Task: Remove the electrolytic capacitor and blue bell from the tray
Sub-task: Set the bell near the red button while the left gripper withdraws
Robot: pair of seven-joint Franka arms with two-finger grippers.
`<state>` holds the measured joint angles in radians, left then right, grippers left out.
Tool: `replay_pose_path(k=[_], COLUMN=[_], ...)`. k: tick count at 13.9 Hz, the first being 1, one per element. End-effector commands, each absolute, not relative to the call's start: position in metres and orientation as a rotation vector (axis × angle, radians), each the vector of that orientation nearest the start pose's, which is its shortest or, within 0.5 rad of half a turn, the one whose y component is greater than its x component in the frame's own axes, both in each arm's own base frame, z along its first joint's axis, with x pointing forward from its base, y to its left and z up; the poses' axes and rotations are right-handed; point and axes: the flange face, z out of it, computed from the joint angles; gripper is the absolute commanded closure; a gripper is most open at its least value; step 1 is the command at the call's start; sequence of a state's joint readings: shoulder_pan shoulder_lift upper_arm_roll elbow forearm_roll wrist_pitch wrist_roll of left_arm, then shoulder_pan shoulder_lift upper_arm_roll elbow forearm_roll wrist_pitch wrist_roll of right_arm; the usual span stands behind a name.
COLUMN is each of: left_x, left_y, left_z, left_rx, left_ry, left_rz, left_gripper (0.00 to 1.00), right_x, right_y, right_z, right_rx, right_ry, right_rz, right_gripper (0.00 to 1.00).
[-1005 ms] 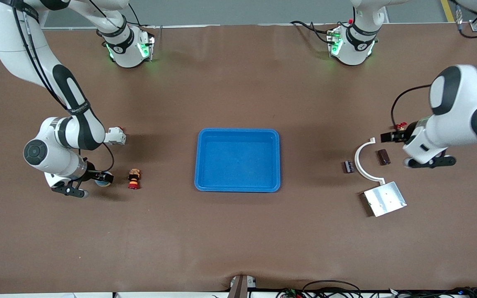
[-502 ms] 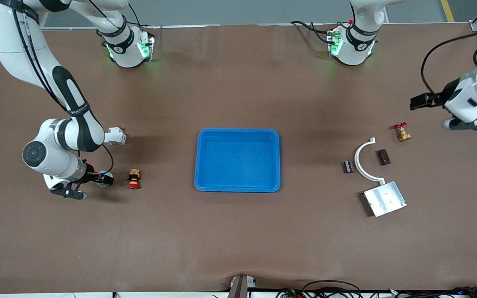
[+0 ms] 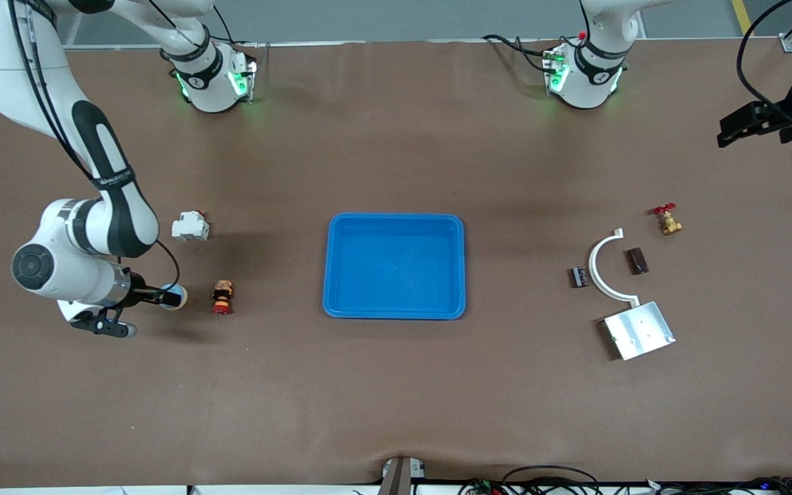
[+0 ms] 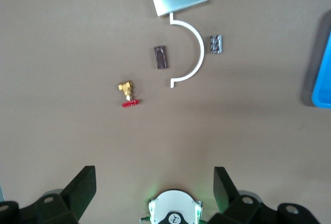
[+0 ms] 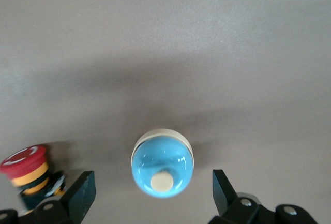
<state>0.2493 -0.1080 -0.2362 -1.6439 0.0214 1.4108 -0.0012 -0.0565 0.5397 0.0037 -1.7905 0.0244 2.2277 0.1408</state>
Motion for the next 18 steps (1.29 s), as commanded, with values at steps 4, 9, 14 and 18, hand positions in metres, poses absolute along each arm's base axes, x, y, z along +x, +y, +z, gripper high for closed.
replay_pose_path(k=[4, 9, 14, 18], left_x=[0.526, 0.530, 0.530, 0.530], left_y=[-0.025, -0.027, -0.045, -0.043], left_z=[0.620, 0.624, 0.622, 0.624], left_rx=[-3.115, -3.117, -3.115, -3.116], left_ry=[0.068, 0.077, 0.125, 0.123], left_rz=[0.264, 0.242, 0.237, 0.232], left_gripper=[0.00, 0.00, 0.00, 0.00], right_x=[0.651, 0.649, 0.642, 0.625], right_y=[-0.042, -0.050, -0.053, -0.047], right_z=[0.321, 0.395, 0.448, 0.492], right_rx=[-3.103, -3.110, -3.183, -3.174], right_ry=[0.204, 0.164, 0.122, 0.112], right_rz=[0.195, 0.133, 0.012, -0.015], right_gripper=[0.00, 0.00, 0.00, 0.00])
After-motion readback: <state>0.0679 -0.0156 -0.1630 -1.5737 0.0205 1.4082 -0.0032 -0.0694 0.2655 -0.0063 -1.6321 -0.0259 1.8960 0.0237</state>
